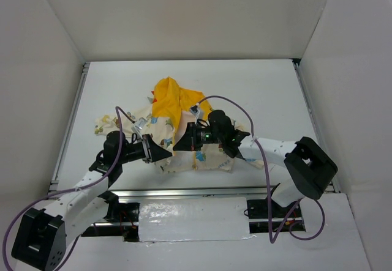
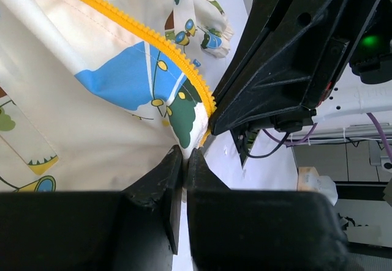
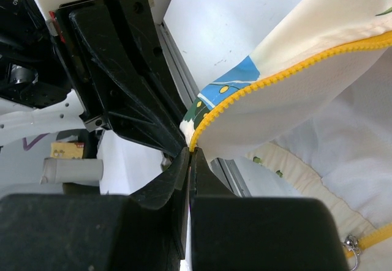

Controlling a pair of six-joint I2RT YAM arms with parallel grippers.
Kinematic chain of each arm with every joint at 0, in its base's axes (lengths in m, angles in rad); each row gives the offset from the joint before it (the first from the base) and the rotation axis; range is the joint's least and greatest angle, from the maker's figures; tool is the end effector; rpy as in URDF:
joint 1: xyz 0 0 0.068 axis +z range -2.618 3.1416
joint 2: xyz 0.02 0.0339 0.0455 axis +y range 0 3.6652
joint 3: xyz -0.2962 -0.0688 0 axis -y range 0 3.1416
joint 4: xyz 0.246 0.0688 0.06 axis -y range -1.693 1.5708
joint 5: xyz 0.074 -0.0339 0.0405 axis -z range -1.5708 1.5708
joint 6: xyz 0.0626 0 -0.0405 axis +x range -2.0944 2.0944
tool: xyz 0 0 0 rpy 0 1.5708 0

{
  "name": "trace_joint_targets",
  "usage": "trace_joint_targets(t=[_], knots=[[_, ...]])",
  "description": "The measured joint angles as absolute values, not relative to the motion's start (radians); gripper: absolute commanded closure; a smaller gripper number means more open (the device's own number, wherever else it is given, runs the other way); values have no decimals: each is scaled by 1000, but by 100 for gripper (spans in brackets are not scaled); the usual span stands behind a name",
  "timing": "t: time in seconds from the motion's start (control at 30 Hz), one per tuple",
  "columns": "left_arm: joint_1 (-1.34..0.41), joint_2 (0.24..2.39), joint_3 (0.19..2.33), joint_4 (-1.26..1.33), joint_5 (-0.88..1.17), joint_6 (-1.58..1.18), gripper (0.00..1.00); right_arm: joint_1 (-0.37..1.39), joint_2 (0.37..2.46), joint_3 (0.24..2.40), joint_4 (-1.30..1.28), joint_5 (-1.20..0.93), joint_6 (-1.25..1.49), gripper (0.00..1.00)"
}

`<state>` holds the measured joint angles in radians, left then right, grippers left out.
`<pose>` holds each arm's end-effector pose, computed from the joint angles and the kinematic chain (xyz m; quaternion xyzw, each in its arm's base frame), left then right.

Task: Zip up the jacket

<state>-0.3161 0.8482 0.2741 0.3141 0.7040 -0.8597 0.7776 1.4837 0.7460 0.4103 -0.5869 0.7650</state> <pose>0.1593 -0.0947 0.2212 0.0026 0.7733 -0.5447 0.3245 0.2152 0.2605 0.2470 -0.1734 0.7771 0.5572 0.2358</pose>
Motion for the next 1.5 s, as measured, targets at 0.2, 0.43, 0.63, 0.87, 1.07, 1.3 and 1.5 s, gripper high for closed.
trace_joint_targets(t=[0.2, 0.43, 0.63, 0.87, 1.07, 1.3, 1.5], knots=[[-319, 873, 282, 315, 708, -859, 70, 773, 1484, 745, 410, -606, 778, 100], [-319, 889, 286, 276, 686, -840, 44, 759, 1473, 746, 410, -656, 814, 100], [-320, 888, 286, 276, 685, -840, 44, 759, 1470, 746, 402, -661, 817, 100], [-319, 900, 274, 297, 688, -848, 28, 759, 1470, 746, 395, -658, 813, 100], [-320, 903, 271, 327, 702, -870, 49, 759, 1470, 746, 393, -649, 812, 100], [-320, 925, 270, 375, 714, -889, 38, 759, 1470, 746, 390, -643, 810, 100], [-323, 934, 269, 403, 727, -904, 59, 758, 1471, 746, 390, -642, 809, 100]])
